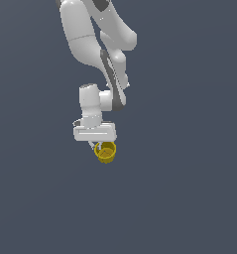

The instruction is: Pick up the object and move it to a goal position.

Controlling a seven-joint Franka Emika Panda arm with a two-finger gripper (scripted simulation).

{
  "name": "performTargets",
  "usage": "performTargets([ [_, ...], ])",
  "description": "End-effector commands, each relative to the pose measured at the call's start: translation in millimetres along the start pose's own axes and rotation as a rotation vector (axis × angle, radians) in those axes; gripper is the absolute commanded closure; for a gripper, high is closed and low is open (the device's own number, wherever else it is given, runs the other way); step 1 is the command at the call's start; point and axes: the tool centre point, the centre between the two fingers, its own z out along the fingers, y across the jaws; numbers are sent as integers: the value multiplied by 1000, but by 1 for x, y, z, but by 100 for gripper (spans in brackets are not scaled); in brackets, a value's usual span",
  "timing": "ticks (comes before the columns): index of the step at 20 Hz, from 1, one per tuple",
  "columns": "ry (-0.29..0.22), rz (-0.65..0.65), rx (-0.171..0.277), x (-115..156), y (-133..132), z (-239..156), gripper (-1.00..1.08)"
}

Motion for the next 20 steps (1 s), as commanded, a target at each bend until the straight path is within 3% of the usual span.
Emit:
performTargets([
  [1,2,0,0,-3,-1,-5,108],
  [20,2,0,0,-50,-19,-61,108],
])
